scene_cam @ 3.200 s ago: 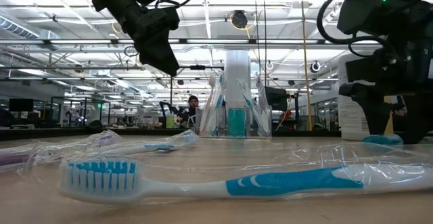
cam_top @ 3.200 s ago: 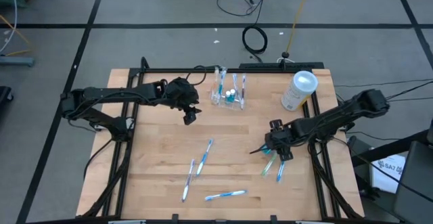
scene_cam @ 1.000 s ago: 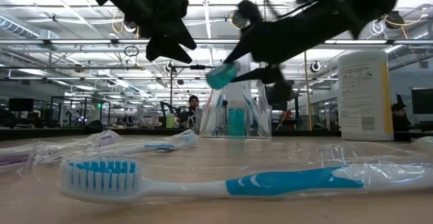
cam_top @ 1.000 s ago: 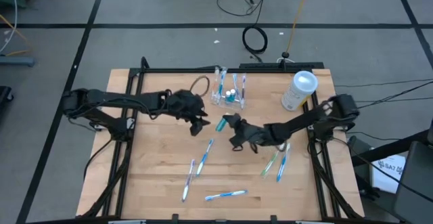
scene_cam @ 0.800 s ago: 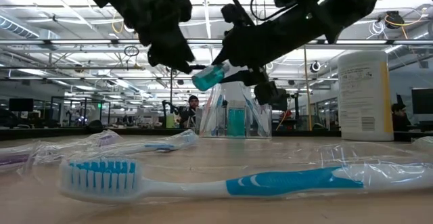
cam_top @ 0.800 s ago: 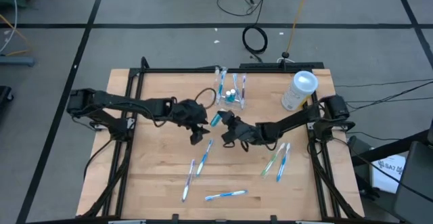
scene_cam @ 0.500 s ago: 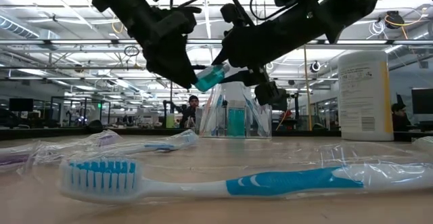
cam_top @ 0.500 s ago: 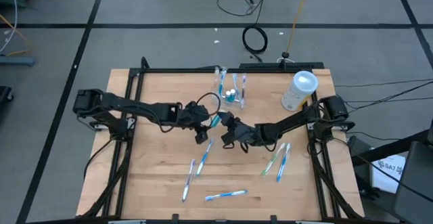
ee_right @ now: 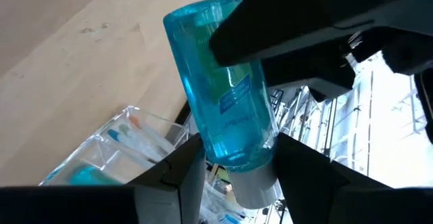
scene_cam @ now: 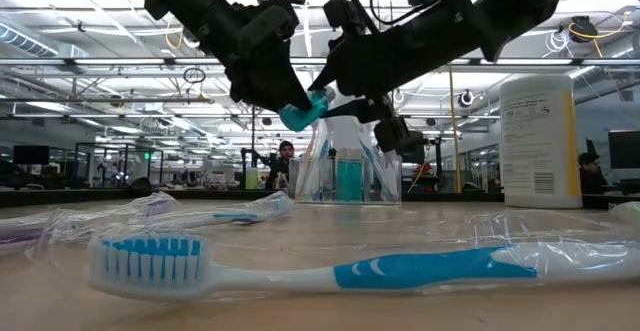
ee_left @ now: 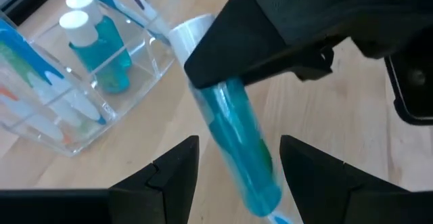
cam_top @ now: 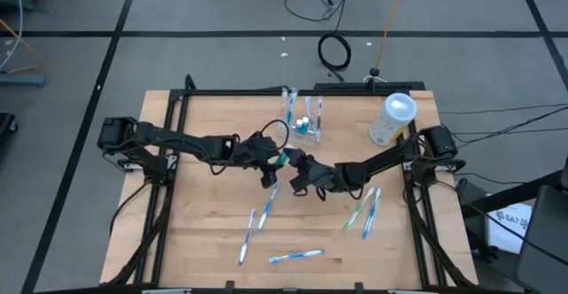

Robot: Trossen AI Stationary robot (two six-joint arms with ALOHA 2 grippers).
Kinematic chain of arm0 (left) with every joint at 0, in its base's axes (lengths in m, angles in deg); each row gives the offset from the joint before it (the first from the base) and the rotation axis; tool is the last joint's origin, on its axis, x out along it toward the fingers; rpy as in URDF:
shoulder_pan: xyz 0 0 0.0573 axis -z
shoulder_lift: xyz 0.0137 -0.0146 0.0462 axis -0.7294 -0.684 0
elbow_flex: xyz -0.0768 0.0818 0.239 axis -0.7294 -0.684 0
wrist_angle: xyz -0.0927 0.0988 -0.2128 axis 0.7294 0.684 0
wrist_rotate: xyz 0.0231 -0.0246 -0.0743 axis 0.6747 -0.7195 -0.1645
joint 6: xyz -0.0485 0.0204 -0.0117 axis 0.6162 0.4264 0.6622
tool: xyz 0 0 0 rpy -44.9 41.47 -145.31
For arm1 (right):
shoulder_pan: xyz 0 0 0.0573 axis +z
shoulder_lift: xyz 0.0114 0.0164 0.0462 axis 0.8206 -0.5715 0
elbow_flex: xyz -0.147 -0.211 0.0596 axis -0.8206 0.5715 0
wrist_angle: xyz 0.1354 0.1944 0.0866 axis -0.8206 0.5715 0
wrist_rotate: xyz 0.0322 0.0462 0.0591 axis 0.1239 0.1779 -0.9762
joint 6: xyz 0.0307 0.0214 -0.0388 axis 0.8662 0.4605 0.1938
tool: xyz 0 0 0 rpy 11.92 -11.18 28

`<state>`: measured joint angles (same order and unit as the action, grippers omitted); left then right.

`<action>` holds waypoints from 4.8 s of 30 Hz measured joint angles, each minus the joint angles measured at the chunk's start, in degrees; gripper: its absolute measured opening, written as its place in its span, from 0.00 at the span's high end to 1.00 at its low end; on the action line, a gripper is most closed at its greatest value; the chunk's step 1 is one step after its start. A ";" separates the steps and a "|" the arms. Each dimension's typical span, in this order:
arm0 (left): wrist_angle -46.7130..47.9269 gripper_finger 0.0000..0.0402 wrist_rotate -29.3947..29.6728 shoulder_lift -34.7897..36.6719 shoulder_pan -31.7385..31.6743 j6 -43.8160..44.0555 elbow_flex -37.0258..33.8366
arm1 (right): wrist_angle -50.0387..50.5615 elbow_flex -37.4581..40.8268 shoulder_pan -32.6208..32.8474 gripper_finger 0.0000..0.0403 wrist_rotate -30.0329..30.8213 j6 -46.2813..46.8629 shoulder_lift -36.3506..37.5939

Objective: Pick & Place toothbrushing station
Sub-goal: Put the mouthwash into the middle section of the transparent organizer

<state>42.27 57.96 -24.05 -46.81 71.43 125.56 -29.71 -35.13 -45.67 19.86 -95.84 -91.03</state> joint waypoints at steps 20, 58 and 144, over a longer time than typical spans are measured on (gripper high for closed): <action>0.73 0.74 0.16 0.00 -0.09 -0.53 -0.07 | -5.56 0.00 0.06 0.61 0.03 -3.25 0.00; -0.03 0.77 3.45 0.02 -0.15 -1.54 0.02 | -1.16 0.13 6.83 0.55 22.72 17.14 4.20; -38.37 0.55 -15.56 18.03 -10.45 -16.12 -25.66 | -26.71 -1.01 -16.56 0.75 -52.53 95.81 1.07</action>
<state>3.90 42.40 -6.02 -57.26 55.32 99.90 -56.42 -36.14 -62.23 -32.66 -0.03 -89.96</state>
